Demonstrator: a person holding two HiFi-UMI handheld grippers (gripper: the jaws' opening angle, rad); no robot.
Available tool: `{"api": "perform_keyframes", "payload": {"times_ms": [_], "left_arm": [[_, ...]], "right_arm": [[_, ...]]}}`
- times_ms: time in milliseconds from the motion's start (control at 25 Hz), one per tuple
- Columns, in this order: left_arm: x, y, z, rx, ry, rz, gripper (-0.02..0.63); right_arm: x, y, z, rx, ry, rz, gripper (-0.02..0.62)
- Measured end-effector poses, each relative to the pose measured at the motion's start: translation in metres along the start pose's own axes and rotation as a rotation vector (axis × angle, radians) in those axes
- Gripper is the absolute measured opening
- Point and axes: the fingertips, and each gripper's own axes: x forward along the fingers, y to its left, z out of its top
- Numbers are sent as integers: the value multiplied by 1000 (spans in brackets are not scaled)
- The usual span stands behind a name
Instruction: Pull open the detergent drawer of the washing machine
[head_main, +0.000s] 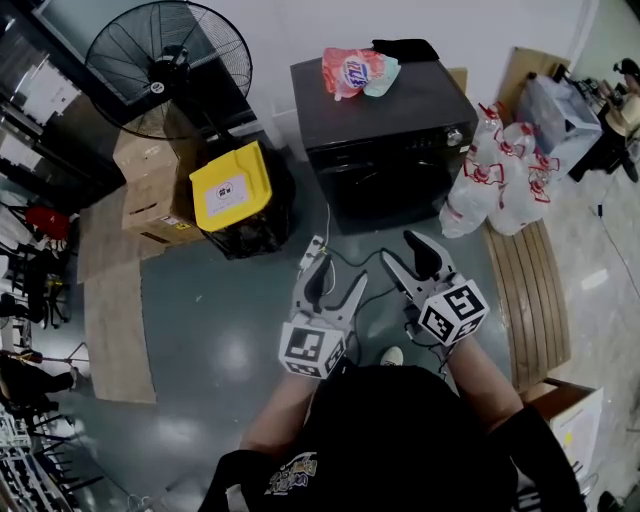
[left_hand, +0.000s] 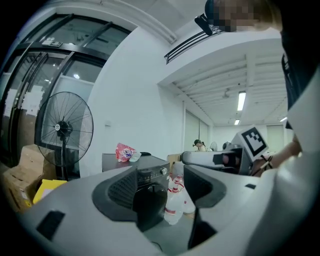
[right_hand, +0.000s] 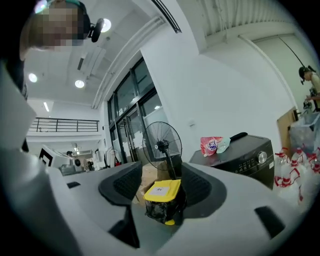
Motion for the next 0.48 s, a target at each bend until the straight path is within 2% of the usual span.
{"api": "perform_keyframes", "payload": {"times_ms": [160, 480], "left_arm": [[-4, 16, 0, -8, -1, -6, 280], [-14, 64, -1, -27, 3, -21, 284]], "right_arm": [[15, 1, -5, 62, -5, -10, 282], [57, 13, -13, 113, -2, -45, 291]]}}
